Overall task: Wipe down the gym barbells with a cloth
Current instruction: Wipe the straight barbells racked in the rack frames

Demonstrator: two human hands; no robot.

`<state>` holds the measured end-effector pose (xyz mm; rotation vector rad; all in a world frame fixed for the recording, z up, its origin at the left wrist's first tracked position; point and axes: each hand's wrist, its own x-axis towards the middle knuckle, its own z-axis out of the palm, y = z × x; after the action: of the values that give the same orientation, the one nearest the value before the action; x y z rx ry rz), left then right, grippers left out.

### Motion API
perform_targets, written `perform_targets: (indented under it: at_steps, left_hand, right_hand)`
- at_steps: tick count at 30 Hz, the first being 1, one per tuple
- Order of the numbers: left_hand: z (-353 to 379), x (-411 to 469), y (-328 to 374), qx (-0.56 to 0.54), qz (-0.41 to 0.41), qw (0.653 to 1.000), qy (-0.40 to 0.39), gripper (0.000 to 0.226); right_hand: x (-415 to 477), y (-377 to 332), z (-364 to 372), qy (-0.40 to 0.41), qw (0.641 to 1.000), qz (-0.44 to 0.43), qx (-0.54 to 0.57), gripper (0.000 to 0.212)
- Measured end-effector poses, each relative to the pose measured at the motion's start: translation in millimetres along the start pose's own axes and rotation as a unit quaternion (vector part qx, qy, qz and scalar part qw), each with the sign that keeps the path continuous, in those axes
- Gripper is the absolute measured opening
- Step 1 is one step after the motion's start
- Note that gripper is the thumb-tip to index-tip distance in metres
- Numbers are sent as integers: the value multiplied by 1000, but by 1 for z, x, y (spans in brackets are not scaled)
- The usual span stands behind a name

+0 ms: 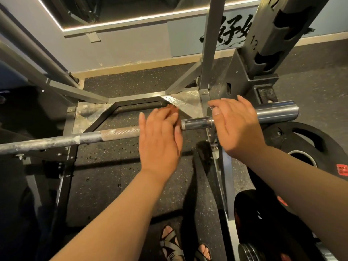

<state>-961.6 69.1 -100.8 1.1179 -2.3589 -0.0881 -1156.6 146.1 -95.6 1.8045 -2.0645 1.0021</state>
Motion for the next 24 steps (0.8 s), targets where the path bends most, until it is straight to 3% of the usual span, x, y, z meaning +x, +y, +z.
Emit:
perform_targets:
  at_steps: [2,4,8,11,15,19,24]
  left_hand:
    - [2,10,16,2,-84,996,18,32]
    - [10,19,41,10,-119,993,16,37]
    - [21,15,63,-34,7,999,-25,40]
    - [7,6,35,12,75,996,-48,40]
    - [-4,0,2,42,-17,999,-17,35]
    - [8,19,39,27,-122,992,6,38]
    - [17,12,48,-26,67,997,-31,39]
  right_hand:
    - [0,0,0,5,1000,2,-4,36]
    - [0,-2,1,10,1000,9,-20,36]
    - [0,-2,2,8,999,0,-36,32]
    - [2,0,-5,-4,1000,-15,-13,31]
    - [4,-5,-9,-30,999,25,2,33]
    - [6,-8,-9,-63,997,45,-22,38]
    - [0,-2,-5,-48,995,-14,-87,38]
